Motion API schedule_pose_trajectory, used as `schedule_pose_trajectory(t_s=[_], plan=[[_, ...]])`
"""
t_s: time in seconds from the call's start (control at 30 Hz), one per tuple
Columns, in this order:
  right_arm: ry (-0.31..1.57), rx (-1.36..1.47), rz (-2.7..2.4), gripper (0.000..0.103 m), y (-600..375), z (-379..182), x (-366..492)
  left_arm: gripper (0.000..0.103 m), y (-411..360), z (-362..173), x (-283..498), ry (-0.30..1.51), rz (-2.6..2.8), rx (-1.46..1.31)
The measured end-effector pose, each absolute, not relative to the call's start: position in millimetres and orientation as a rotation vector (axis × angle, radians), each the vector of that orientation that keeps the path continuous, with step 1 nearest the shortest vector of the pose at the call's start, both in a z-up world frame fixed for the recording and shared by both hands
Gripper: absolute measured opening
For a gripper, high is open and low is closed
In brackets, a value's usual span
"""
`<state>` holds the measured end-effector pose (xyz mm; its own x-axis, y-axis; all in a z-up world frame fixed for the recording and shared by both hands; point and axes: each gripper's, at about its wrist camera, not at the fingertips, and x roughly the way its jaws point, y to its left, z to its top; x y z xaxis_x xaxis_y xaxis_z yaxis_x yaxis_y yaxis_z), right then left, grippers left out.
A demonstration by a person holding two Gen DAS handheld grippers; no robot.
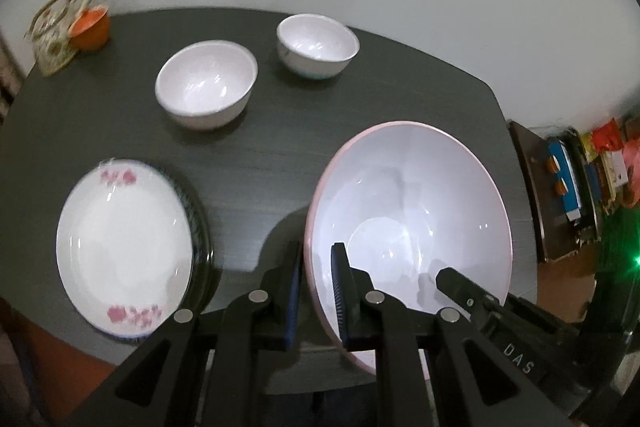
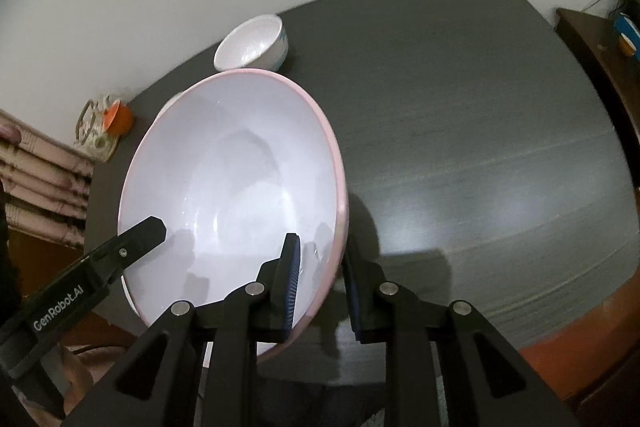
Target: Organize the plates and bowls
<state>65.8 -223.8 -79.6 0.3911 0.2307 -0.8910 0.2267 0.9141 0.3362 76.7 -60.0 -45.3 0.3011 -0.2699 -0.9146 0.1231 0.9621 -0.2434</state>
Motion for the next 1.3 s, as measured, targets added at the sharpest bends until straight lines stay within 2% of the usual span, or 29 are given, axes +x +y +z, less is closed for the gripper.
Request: schedule_pose_trajectory(t_s=[0.63, 1.3], plan=[[1.243, 0.404, -0.017, 0.021, -199.5, -123.6, 41.9, 0.015, -49.0, -100.2, 60.2, 1.282, -0.249, -0.147], [1.259, 0.413, -0.027, 0.021, -205.7, -135.8, 43.3, 0.015, -56.1, -112.4, 63.3, 1.3, -0.235, -0.143]])
